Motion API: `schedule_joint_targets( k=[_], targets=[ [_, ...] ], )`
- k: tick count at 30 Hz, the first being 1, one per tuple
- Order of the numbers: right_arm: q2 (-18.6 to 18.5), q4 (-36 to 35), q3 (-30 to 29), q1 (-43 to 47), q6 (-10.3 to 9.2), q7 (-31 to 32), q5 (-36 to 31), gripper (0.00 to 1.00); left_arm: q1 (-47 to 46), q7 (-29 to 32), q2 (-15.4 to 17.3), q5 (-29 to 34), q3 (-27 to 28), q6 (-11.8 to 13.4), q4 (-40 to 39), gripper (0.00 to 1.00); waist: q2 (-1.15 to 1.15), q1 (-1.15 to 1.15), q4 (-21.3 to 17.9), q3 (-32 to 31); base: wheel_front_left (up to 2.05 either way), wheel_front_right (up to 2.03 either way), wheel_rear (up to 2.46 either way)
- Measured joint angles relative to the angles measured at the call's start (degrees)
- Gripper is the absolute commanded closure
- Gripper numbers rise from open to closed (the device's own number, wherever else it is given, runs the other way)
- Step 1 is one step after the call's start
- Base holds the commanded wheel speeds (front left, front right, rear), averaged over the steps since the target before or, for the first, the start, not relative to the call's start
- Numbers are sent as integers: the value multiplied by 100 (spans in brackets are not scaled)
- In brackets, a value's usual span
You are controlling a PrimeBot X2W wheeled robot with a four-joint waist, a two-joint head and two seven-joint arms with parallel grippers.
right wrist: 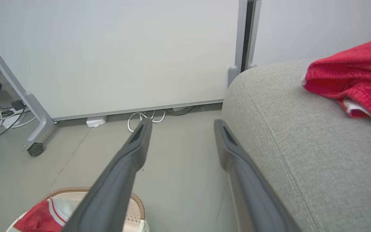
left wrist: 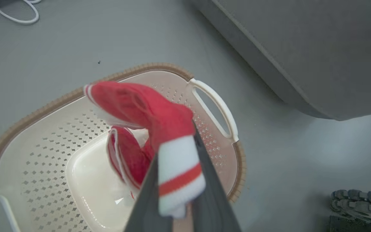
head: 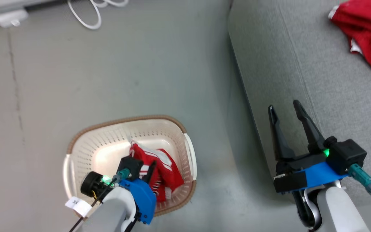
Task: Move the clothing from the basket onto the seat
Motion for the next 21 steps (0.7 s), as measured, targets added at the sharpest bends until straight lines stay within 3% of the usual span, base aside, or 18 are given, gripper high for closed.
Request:
schedule_joint_targets(
  k=[11, 21],
  targets=[
    [2, 204, -163, 616, 0, 214, -108, 0, 583, -13, 250, -339, -325, -1, -1243, 100, 0, -1, 507, -1430, 0, 0, 0],
    [1, 118, -207, 1061, 0, 437, -104, 0, 342, -14, 338, -487, -454, -1, -1878, 100, 0, 0, 916, -2306, 0, 0, 0]
  ],
)
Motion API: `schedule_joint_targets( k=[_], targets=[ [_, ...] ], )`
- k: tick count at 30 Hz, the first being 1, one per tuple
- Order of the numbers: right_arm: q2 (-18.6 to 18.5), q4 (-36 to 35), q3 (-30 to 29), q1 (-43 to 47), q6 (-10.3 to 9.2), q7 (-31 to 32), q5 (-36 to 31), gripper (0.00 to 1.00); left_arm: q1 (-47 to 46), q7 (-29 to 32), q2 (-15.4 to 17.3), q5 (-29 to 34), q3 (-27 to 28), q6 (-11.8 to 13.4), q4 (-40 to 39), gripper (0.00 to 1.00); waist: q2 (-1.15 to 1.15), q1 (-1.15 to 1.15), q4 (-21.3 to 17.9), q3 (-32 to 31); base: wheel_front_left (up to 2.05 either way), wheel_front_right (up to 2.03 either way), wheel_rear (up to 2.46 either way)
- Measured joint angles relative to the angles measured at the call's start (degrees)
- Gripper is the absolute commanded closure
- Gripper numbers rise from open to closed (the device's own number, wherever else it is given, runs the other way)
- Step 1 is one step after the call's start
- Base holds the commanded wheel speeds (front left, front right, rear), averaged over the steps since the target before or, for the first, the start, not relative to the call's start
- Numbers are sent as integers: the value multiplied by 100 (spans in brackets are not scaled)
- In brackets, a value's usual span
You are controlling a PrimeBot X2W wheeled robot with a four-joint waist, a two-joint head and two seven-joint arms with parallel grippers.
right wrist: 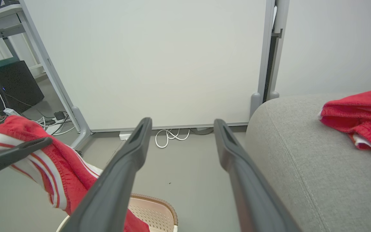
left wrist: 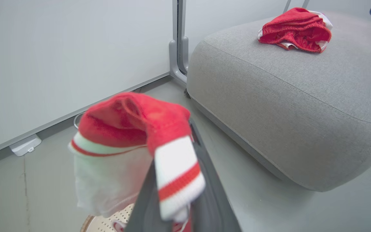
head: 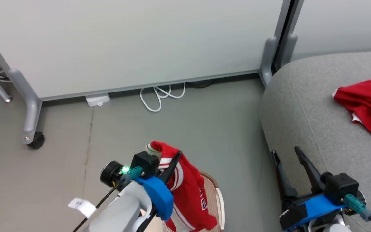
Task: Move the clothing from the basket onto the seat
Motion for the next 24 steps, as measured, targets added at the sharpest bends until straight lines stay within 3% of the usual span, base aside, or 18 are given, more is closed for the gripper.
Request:
schedule_joint_targets(
  k=[7, 24],
  targets=[
    [0, -68, 46, 163, 0, 121, 11, 0, -595, 292, -86, -129, -176, -1, -316, 100, 0, 0, 100, -316, 0, 0, 0],
    [0, -168, 202, 220, 0, 279, 5, 0, -1997, 645, -449, -638, -524, -1, -611, 100, 0, 2, 47, -265, 0, 0, 0]
  ],
)
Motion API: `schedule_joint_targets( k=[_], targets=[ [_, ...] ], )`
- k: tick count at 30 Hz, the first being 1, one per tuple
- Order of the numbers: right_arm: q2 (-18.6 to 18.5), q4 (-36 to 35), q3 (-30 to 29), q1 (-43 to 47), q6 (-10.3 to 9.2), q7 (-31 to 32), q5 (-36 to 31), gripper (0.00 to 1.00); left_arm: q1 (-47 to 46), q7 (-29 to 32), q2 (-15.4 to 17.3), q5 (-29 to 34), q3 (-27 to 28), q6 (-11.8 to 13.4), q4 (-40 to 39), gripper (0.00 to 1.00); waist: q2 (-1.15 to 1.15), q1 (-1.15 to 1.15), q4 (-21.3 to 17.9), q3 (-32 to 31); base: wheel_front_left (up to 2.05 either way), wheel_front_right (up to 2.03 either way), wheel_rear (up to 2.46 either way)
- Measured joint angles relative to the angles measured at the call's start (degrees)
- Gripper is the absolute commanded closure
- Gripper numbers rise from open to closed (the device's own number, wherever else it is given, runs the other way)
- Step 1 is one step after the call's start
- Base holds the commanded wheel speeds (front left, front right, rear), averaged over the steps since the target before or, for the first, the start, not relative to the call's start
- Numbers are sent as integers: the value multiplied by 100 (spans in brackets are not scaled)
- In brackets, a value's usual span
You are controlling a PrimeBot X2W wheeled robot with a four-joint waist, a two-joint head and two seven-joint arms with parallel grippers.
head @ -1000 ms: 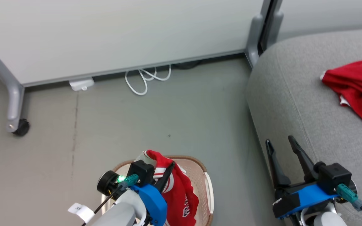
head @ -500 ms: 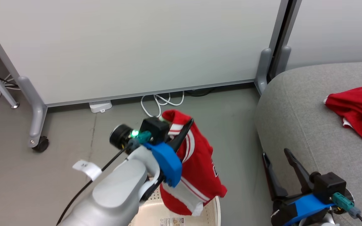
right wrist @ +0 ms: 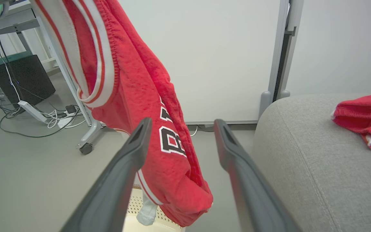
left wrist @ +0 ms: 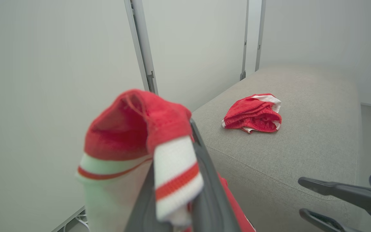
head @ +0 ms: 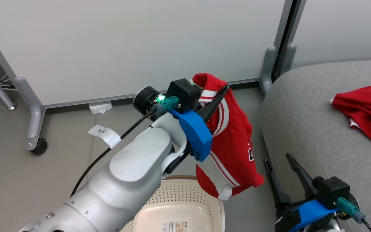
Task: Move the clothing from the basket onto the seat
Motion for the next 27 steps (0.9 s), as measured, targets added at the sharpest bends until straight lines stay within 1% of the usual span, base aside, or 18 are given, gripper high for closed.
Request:
schedule_joint_targets(
  k=[9, 12, 14, 21, 25, 27],
  targets=[
    [0, -4, 75, -40, 0, 82, -18, 0, -114, 4, -58, -281, -249, 0, 77, 100, 0, 0, -36, 37, 0, 0, 0],
    [-1, 11, 177, -173, 0, 133, -54, 0, -141, -23, -65, -335, -336, 0, 110, 100, 0, 0, -37, 69, 0, 0, 0],
    [0, 119, 330, -409, 0, 289, -114, 0, -175, -66, -71, -381, -400, 0, 141, 100, 0, 0, -44, 115, 0, 0, 0],
    [0, 776, 635, -1187, 0, 714, -233, 0, -269, -146, -109, -500, -543, 0, 192, 100, 0, 0, -28, 195, 0, 0, 0],
    [0, 1229, 757, -1567, 0, 793, -257, 0, -306, -176, -127, -576, -626, 0, 197, 100, 0, 0, 18, 221, 0, 0, 0],
    [0, 1472, 822, -1731, 0, 815, -147, 0, -344, -211, -138, -600, -673, 0, 200, 100, 0, 0, 43, 226, 0, 0, 0]
  ],
)
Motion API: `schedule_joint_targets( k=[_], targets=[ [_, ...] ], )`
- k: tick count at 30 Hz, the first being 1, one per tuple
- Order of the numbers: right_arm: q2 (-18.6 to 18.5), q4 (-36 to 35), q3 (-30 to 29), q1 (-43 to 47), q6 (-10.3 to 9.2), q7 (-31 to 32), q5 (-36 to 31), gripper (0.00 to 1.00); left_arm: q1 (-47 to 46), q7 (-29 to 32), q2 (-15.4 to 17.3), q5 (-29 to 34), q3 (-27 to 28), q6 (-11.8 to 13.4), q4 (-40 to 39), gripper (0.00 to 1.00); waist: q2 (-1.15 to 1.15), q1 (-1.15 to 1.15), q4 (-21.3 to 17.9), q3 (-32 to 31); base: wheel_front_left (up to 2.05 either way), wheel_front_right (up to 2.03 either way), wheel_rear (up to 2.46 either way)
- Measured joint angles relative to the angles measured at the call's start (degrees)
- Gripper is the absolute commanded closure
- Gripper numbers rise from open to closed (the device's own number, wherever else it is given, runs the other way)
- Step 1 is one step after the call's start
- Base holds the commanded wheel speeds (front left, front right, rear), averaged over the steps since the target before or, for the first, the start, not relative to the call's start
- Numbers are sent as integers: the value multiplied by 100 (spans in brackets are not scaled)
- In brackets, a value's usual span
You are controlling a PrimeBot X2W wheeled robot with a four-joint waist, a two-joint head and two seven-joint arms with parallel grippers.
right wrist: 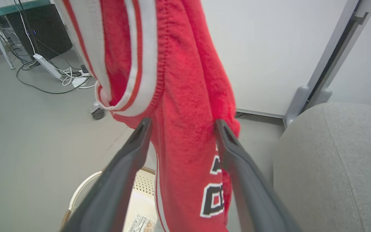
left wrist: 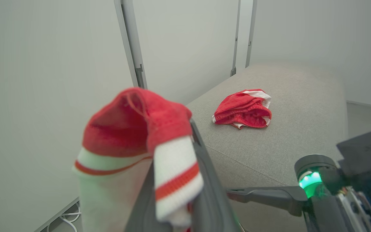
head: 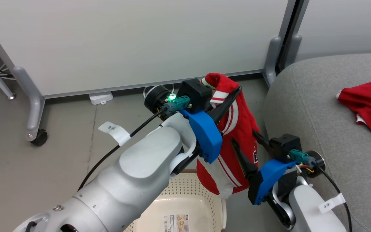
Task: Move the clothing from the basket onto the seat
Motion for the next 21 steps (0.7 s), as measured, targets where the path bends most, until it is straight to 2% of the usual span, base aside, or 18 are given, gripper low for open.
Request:
schedule_joint_targets(
  k=[8, 18, 21],
  targets=[
    [0, 937, 191, -550, 0, -143, -13, 0, -27, -54, -29, -135, -197, 0, -2, 100, 0, 0, 70, -22, 0, 0, 0],
    [0, 1738, 1037, -1035, 0, -290, 592, 0, -29, -107, -49, -335, -411, 0, 19, 100, 0, 0, 36, -139, 0, 0, 0],
    [0, 1904, 1146, -1154, 0, -388, 777, 84, -29, -112, -51, -379, -460, 0, 37, 100, 0, 0, 17, -180, 0, 0, 0]
  ],
)
